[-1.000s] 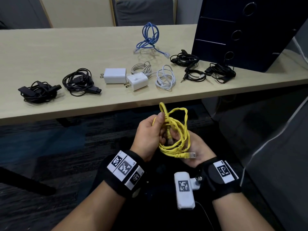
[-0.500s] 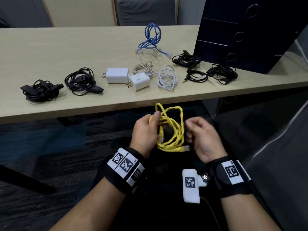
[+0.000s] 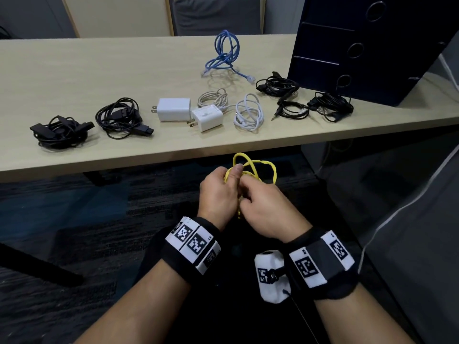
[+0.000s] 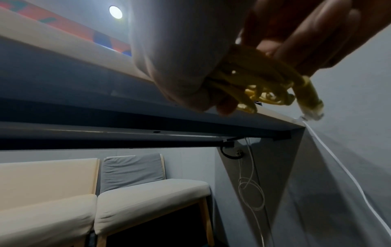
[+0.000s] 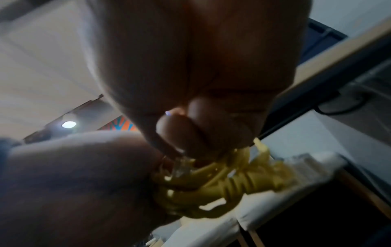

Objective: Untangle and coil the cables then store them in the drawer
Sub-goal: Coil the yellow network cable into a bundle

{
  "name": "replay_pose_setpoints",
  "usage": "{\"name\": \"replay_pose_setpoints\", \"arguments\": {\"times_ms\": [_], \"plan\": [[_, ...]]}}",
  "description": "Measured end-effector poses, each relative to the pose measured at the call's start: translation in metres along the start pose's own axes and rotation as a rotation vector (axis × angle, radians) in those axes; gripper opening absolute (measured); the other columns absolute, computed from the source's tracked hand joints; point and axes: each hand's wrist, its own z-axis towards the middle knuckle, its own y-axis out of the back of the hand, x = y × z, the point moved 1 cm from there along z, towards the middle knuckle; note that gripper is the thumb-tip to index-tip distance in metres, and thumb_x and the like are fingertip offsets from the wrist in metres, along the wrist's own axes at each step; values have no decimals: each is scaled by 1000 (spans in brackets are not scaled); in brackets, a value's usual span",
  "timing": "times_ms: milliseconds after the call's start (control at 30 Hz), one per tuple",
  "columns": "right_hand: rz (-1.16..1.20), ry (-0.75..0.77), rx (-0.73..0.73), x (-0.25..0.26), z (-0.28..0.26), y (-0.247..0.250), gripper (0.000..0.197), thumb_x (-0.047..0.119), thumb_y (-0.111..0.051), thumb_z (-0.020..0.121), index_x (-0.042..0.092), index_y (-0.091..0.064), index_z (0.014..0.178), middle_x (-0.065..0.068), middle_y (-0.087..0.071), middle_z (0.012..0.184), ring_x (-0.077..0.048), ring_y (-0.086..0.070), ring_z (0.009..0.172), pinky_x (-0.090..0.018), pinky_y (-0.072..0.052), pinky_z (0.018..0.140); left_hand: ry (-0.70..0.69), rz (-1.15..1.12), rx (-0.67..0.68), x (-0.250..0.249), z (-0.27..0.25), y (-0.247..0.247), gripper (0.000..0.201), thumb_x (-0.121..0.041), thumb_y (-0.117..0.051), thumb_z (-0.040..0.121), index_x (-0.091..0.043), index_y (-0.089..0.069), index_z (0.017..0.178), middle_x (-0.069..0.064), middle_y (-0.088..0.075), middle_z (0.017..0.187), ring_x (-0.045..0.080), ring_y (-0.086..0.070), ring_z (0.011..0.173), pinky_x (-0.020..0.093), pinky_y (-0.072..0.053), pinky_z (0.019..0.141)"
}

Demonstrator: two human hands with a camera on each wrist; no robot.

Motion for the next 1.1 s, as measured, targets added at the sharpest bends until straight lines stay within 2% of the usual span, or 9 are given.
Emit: {"name": "replay_pose_setpoints", "arguments": {"times_ms": [233, 400, 467, 600, 667, 767, 867, 967, 1100], "plan": [[159, 35, -198, -3, -4, -1, 13, 16, -55, 87, 24, -65, 85, 1, -64, 68, -13, -57, 58, -29, -48, 56, -32, 38, -67, -8, 4, 4, 42, -39, -58, 93, -15, -46, 60, -2, -50, 56, 10, -42, 52, 14, -31, 45], [163, 184, -321, -4, -20, 2, 15, 12, -59, 87, 18, -73, 87, 2, -63, 60, -14, -57, 49, -36, -50, 50, -22, 24, -124, -8, 11, 12, 43, -41, -59, 92, -16, -46, 60, -2, -49, 56, 12, -42, 53, 18, -30, 46], [124, 228, -275, -2, -26, 6, 14, 12, -61, 84, 19, -73, 82, 1, -63, 58, -15, -55, 48, -33, -46, 47, 0, 32, -135, -6, 13, 15, 41, -43, -60, 90, -18, -47, 61, -2, -50, 56, 12, -44, 54, 24, -26, 49], [221, 235, -144, -5, -38, 28, 16, 17, -55, 72, 23, -68, 66, 6, -55, 47, -6, -43, 39, -16, -32, 42, 10, -16, -145, 2, 12, 21, 33, -39, -65, 88, -21, -49, 66, -4, -53, 58, 7, -44, 51, 25, -30, 55], [341, 184, -76, -13, -46, 44, 18, 16, -52, 71, 25, -67, 66, -8, -59, 52, -4, -40, 38, -17, -31, 42, 38, -79, -138, 8, 15, 28, 30, -38, -66, 88, -18, -51, 71, -6, -49, 56, 5, -39, 46, 28, -33, 53], [466, 186, -24, -29, -57, 64, 23, 11, -51, 74, 26, -67, 67, -24, -58, 55, -13, -44, 37, -17, -35, 44, 70, -131, -111, 11, 15, 31, 32, -41, -67, 86, -16, -53, 74, -4, -43, 53, 14, -37, 48, 34, -36, 50], [572, 209, -34, -44, -55, 66, 29, 5, -51, 75, 27, -68, 65, -23, -57, 54, -15, -44, 36, -15, -38, 47, 125, -263, -86, 4, 12, 28, 29, -33, -65, 90, -15, -49, 74, -3, -40, 53, 11, -35, 43, 28, -39, 41], [766, 168, -89, -63, -45, 57, 26, 4, -52, 75, 21, -70, 69, -14, -58, 57, -18, -43, 38, -23, -37, 44, 217, -525, -1, -5, 10, 29, 27, -28, -58, 95, -12, -49, 75, -2, -37, 51, 8, -31, 37, 21, -37, 37], [1014, 64, -130, -84, -30, 35, 13, 19, -64, 80, 13, -65, 92, -11, -62, 63, -17, -47, 46, -27, -42, 45, 264, -755, 147, -20, 3, 33, 27, -31, -55, 92, -9, -50, 77, -5, -37, 49, 6, -27, 38, 18, -32, 36]]}}
